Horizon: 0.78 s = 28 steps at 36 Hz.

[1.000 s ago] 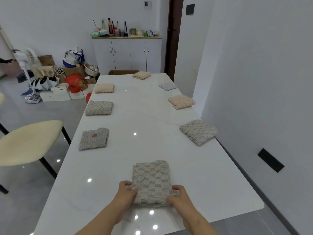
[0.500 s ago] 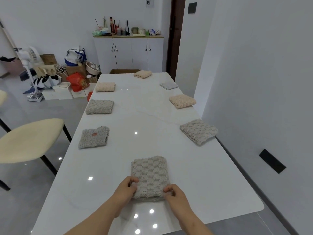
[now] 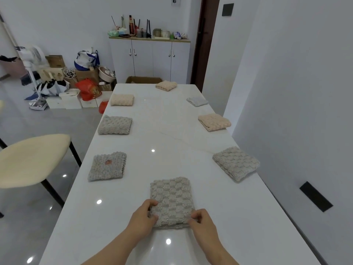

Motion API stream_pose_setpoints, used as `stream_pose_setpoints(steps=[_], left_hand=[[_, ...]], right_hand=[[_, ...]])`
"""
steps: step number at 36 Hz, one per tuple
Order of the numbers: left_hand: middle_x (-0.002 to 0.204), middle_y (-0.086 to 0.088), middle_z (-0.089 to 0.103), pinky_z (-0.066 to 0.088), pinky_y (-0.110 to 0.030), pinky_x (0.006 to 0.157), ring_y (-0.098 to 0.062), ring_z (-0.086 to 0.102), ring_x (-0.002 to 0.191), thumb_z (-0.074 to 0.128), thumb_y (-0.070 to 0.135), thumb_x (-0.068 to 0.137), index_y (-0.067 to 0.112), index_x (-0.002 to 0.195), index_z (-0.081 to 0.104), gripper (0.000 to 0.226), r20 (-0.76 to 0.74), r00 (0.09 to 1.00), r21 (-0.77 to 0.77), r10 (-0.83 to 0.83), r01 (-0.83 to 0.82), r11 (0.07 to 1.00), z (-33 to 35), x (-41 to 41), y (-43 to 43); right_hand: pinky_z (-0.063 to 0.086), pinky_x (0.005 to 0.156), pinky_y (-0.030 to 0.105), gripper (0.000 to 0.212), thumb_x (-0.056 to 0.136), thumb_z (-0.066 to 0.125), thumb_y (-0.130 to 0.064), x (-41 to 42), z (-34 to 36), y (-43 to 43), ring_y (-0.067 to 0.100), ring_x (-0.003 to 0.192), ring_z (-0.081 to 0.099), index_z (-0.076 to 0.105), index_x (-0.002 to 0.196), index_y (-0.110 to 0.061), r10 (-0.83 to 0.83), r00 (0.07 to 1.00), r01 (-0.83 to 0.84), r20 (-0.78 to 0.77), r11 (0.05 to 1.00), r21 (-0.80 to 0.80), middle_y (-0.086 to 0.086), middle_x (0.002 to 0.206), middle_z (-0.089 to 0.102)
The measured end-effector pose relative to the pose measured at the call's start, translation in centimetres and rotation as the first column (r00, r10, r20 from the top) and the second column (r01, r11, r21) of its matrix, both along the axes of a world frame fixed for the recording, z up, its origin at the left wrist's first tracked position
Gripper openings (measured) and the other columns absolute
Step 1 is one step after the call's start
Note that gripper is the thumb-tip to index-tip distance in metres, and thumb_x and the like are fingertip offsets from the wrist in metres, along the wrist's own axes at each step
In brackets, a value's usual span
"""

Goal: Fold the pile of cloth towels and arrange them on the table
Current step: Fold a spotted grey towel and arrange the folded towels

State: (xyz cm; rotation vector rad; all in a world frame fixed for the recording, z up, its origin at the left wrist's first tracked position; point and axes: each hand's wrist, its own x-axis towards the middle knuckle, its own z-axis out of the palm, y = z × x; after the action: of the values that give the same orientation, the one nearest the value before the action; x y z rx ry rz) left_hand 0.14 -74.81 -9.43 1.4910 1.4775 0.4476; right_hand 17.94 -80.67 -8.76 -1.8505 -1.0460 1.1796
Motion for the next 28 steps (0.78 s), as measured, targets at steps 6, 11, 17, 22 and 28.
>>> stream_pose_setpoints(steps=[6,11,17,22,28], left_hand=[[0.100,0.004,0.047,0.042,-0.017,0.078,-0.011,0.049,0.086,0.059,0.010,0.086,0.033,0.113,0.038,0.041,-0.062,0.991,-0.008,-0.118,0.118,0.993,0.3,-1.0,2.4],[0.095,0.014,0.045,0.042,-0.008,0.067,-0.003,0.050,0.082,0.062,0.012,0.084,0.040,0.123,0.028,0.060,0.032,0.972,-0.119,-0.231,0.233,0.965,1.0,-1.6,4.1],[0.111,0.001,0.055,0.050,-0.024,0.079,-0.014,0.057,0.091,0.055,0.018,0.090,0.035,0.109,0.044,0.028,0.023,0.989,-0.094,-0.149,0.151,0.984,0.0,-1.4,5.0],[0.127,0.004,0.049,0.045,-0.027,0.095,-0.014,0.052,0.110,0.060,0.018,0.086,0.032,0.123,0.036,0.046,-0.115,0.964,-0.042,-0.238,0.234,0.971,-0.5,-1.4,4.9],[0.117,0.003,0.040,0.045,-0.022,0.085,-0.013,0.050,0.100,0.057,0.024,0.084,0.029,0.133,0.031,0.055,-0.278,0.930,0.010,-0.242,0.255,0.967,-0.4,-0.9,4.7]], right_hand=[[0.036,0.059,0.014,0.027,0.089,0.042,-0.002,-1.2,0.3,3.1,0.008,0.069,0.047,0.044,0.097,-0.028,0.085,0.992,-0.089,0.090,0.995,0.046,-0.004,0.086,0.052],[0.027,0.090,0.006,0.044,0.091,0.042,0.003,-1.9,0.0,4.7,0.003,0.108,0.039,0.048,0.127,-0.021,0.170,0.971,-0.174,0.170,0.985,0.011,-0.007,0.117,0.044],[0.027,0.090,0.008,0.039,0.089,0.045,0.002,-1.9,-0.5,5.1,0.007,0.108,0.042,0.047,0.111,-0.029,0.110,0.976,-0.112,0.189,0.994,-0.004,-0.006,0.114,0.044],[0.030,0.086,0.012,0.038,0.088,0.046,0.000,-1.7,-0.8,5.1,0.008,0.106,0.044,0.040,0.110,-0.031,0.134,0.967,-0.134,0.217,0.991,-0.015,-0.005,0.115,0.046],[0.032,0.085,0.019,0.045,0.085,0.050,-0.009,-2.0,-0.5,5.2,0.018,0.120,0.039,0.041,0.127,-0.024,0.173,0.888,-0.151,0.426,0.985,-0.085,0.000,0.130,0.036]])
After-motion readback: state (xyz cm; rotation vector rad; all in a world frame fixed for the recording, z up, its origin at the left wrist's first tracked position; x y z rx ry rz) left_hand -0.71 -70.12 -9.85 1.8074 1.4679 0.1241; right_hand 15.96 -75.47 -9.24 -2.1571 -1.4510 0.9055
